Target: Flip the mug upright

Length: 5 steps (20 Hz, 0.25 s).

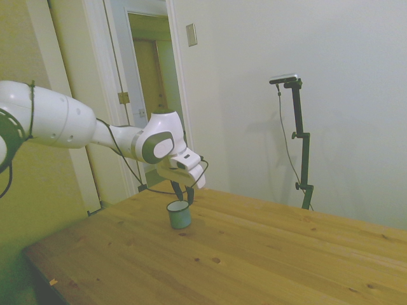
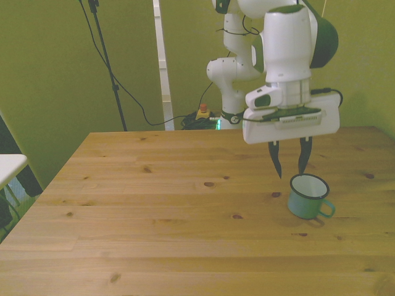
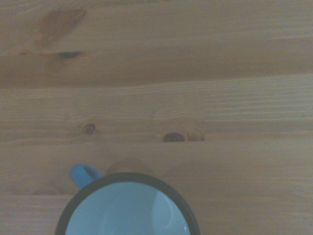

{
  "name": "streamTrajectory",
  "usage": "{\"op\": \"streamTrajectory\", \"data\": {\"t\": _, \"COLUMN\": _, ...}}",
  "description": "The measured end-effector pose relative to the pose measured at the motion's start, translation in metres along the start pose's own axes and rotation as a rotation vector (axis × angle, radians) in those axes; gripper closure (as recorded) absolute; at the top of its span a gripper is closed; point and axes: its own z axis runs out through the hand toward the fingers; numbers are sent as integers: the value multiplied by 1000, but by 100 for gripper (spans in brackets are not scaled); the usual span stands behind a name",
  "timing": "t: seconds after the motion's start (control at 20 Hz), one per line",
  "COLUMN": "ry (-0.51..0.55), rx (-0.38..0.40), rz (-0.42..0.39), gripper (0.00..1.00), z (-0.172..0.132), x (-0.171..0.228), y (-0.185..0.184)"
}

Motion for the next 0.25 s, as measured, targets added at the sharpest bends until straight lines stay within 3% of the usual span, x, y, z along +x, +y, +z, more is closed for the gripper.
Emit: {"op": "streamTrajectory", "data": {"t": 0.25, "ry": 10, "rx": 4, "rz": 2, "gripper": 0, "z": -45, "x": -32, "y": 48}}
